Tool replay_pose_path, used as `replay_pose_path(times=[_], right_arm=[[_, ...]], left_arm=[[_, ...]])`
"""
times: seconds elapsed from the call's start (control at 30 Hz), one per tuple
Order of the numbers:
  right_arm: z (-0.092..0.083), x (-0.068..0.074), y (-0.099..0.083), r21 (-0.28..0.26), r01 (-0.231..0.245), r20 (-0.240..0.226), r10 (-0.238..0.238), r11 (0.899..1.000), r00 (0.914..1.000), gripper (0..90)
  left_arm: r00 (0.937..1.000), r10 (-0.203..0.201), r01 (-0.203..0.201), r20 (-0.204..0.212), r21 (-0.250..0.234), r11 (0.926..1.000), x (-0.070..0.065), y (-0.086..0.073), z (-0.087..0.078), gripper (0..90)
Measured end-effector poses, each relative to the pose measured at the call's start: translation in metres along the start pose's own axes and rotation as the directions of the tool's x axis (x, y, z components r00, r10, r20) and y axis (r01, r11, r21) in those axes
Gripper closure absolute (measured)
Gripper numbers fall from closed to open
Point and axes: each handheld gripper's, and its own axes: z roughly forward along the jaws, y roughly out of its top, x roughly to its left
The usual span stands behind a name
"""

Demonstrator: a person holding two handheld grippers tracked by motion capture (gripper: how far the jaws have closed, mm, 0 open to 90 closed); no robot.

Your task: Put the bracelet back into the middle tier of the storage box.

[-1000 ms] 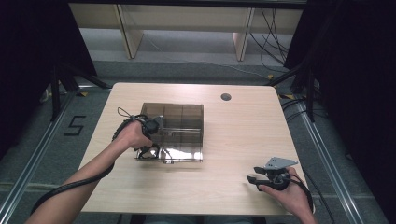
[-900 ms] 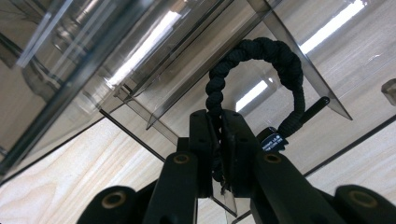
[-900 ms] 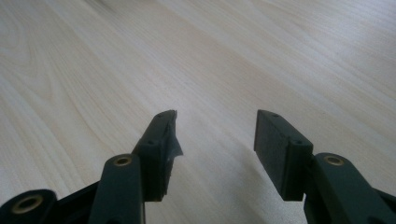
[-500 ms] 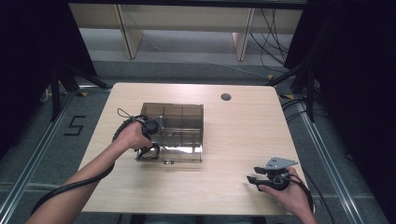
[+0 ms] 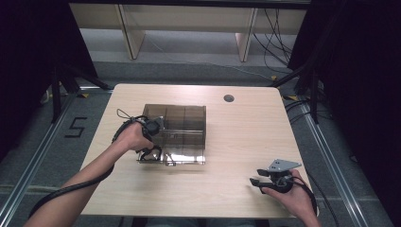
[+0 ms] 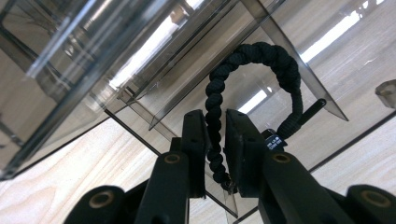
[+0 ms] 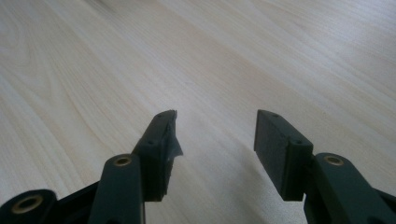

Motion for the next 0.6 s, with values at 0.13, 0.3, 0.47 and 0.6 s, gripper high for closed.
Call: replay_pose_path(times=[0.13,0.3,0.47,0.6], right_arm=[[0.000,0.000,0.001,0.000,0.002,-0.001,-0.002,1.000,1.0000,49.5],[0.000,0.001,0.000,0.008,-0.011,0.002,0.011,1.000,0.9999,49.5],[0.000,0.000,0.000,0.004,-0.002,0.006,0.002,1.000,1.0000,49.5],[0.001,0.001,0.000,0.007,-0.005,-0.005,0.005,1.000,1.0000,49.5]], left_arm=[[1.0000,0.002,-0.002,0.002,-0.019,0.9998,-0.001,-0.001,-0.005,74.9],[1.0000,-0.001,0.002,0.002,-0.040,0.9992,-0.001,-0.003,-0.011,72.7],[0.9999,0.011,-0.010,0.008,-0.046,0.9989,-0.001,-0.006,-0.017,69.5],[1.0000,-0.001,0.001,0.008,-0.077,0.9970,-0.003,-0.011,-0.018,66.9]])
